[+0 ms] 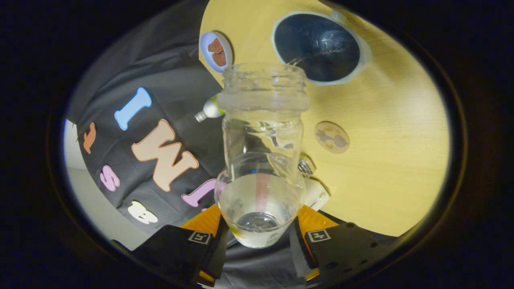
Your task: Take the bottle from table, then pour the juice into the cup, finally place the bottle on the coaster
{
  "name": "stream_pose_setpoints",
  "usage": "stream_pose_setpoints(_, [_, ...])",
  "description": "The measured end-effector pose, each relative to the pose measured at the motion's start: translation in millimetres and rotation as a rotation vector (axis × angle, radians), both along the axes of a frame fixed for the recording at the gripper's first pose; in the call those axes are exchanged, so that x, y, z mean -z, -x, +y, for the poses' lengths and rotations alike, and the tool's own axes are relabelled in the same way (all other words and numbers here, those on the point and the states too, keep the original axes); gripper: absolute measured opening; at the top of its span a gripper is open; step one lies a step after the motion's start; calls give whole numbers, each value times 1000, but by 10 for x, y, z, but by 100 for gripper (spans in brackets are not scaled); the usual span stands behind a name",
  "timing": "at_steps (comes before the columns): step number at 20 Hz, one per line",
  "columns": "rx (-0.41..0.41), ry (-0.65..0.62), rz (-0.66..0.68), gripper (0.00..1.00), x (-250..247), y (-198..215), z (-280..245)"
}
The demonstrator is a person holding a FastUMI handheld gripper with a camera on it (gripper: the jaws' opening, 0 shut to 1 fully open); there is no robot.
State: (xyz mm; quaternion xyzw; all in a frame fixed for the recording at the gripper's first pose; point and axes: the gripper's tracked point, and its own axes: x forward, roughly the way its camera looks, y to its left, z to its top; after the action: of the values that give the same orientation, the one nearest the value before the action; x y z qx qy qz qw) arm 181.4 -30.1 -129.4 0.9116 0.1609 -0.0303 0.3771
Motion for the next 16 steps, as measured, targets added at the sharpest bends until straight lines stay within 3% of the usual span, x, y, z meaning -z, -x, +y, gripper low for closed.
stream_pose_setpoints(16, [-31, -91, 15, 71, -52, 36, 2])
